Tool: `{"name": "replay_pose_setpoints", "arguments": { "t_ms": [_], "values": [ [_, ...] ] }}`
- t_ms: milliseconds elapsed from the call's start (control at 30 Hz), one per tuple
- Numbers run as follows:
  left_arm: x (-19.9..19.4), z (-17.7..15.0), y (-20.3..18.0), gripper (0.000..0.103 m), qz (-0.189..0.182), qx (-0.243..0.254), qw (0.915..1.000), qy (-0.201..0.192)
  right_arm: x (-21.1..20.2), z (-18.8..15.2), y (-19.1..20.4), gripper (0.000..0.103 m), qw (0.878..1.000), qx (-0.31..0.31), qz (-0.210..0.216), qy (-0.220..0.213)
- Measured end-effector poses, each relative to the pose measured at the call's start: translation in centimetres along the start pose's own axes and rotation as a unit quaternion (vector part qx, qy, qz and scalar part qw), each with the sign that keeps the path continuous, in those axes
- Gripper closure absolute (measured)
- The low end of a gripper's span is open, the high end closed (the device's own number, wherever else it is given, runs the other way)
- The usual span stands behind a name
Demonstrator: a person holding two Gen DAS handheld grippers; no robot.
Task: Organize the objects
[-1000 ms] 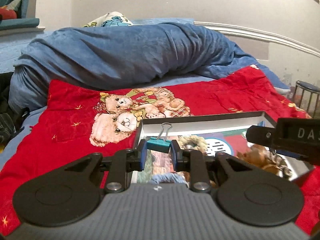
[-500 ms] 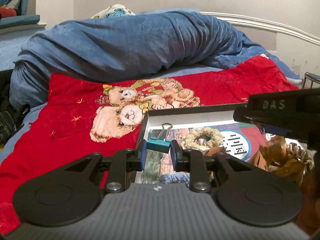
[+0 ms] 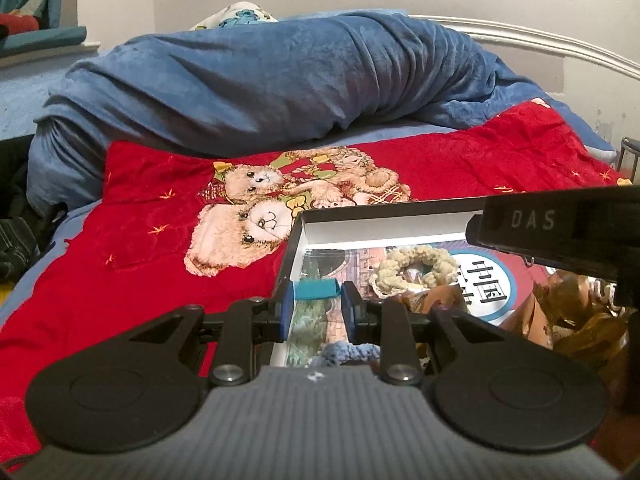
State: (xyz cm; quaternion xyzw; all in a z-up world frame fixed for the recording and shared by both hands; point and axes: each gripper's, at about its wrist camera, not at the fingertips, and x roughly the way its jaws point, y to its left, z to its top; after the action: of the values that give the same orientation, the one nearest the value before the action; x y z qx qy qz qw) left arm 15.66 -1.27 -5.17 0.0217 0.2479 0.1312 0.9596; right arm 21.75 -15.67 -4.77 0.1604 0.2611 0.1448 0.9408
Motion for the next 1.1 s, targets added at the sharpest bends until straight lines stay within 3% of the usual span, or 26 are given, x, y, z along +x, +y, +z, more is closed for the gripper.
{"name": "replay_pose_setpoints", "arguments": {
  "t_ms": [33,100,233,300,400,533,600,800,933,1033,1100],
  "values": [
    [0.0,0.0,0.0,0.069,0.000,-0.001,1.0000,-0.001,-0.1,0.1,-0.1,0.059,1.000,0.006,0.003,-0.001],
    [0.0,-0.1,-0.2,0.048,0.004,0.002,1.0000,-0.006,-0.5,0.3,-0.5,0.058,1.000,0.019,0.009,-0.007],
    [-0.6,-0.2,-0.1,0.023,0.003,-0.004,0.9998,-0.020,-1.9,0.8,-1.4,0.052,0.999,0.044,0.016,-0.024],
    [-1.3,-0.1,-0.1,0.017,-0.003,-0.006,0.9997,-0.025,-3.7,1.0,-1.6,0.040,0.998,0.044,0.013,-0.036],
    [-2.5,0.0,-0.2,0.014,-0.013,0.003,0.9996,-0.023,-6.8,1.3,-1.4,0.020,0.999,0.014,0.010,-0.050],
    [-4.6,0.8,-0.6,0.013,-0.031,0.024,0.9992,-0.001,-11.2,2.3,-1.3,0.012,0.998,-0.023,-0.018,-0.047],
    [-6.1,1.4,-0.4,0.011,-0.045,0.030,0.9986,0.006,-13.4,3.0,-1.5,0.000,0.999,-0.017,-0.012,-0.040],
    [-9.3,2.0,1.2,0.010,-0.079,0.028,0.9948,0.059,-18.0,3.4,-2.1,0.000,0.999,0.022,-0.034,-0.019],
    [-11.2,1.6,2.4,0.003,-0.080,0.008,0.9932,0.084,-20.5,2.0,-2.2,0.000,0.998,-0.011,-0.069,0.000],
    [-12.7,1.3,2.6,0.002,-0.088,0.031,0.9917,0.089,-22.4,0.4,-1.9,0.000,0.993,-0.041,-0.113,0.017],
    [-13.9,1.1,2.4,0.000,-0.090,0.058,0.9911,0.080,-23.6,-1.0,-1.8,0.000,0.992,-0.040,-0.119,0.024]
  ]
}}
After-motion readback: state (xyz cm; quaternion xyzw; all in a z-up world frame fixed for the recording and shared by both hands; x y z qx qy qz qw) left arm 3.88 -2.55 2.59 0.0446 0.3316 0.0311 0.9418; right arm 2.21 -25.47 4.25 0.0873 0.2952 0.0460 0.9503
